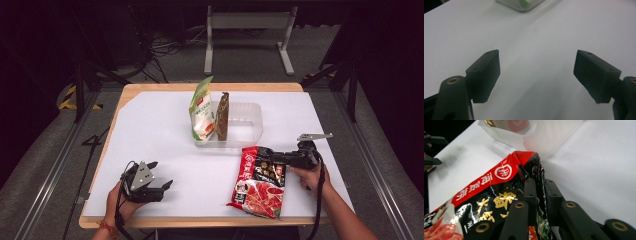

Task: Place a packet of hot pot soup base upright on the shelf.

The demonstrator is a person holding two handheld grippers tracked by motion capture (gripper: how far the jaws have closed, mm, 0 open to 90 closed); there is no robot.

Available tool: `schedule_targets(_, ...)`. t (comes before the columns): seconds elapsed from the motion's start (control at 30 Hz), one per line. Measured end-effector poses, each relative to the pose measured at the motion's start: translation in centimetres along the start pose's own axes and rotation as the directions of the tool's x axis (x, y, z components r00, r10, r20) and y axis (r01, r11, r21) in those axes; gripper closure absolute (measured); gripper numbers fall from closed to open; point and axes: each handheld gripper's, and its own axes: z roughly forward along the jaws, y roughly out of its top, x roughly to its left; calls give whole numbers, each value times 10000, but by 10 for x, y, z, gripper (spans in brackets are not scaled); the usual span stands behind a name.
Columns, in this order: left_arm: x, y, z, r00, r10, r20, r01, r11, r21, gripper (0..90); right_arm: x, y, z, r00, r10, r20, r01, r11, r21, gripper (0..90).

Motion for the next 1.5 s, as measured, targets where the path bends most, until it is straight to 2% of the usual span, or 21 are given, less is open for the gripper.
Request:
schedule_targets(0.07, 0, 0, 0, 10000, -2, 6, 2, 10000, 12, 221, 3, 0, -3, 9999, -103, -38, 103, 9999, -110, 870)
schedule_targets(0.37, 0, 0, 0, 9999, -124, -2, 124, 9999, -39, 223, 15, 6, -13, 9978, -656, -55, 652, 9966, -506, 879)
schedule_targets(0.63, 1, 1, 0, 9998, -220, 22, 220, 9997, -120, 223, 39, 22, -22, 9892, -1458, -140, 1436, 9842, -1039, 883)
schedule_targets(0.77, 2, 1, 0, 9997, -241, 1, 241, 9997, -91, 223, 46, 28, -22, 9857, -1676, -189, 1643, 9795, -1166, 884)
schedule_targets(0.93, 3, 2, -2, 9995, -290, -79, 289, 9994, -202, 223, 62, 45, -16, 9746, -2182, -506, 2086, 9665, -1495, 886)
schedule_targets(1.07, 4, 0, -3, 9995, -316, -70, 314, 9993, -207, 225, 69, 53, -13, 9694, -2391, -555, 2274, 9600, -1634, 885)
schedule_targets(1.13, 4, -1, -3, 9993, -359, -98, 357, 9992, -198, 225, 74, 59, -12, 9646, -2584, -535, 2458, 9535, -1745, 888)
schedule_targets(1.3, 5, 0, -4, 9993, -363, -61, 361, 9991, -233, 225, 82, 69, -16, 9563, -2883, -486, 2734, 9407, -2007, 891)
schedule_targets(1.33, 4, 0, -4, 9996, -291, -58, 289, 9993, -238, 225, 82, 69, -16, 9563, -2883, -486, 2734, 9407, -2007, 891)
schedule_targets(1.5, 4, 1, -5, 9996, -293, -10, 292, 9989, -378, 224, 96, 75, -30, 9458, -3235, -282, 3074, 9200, -2430, 893)
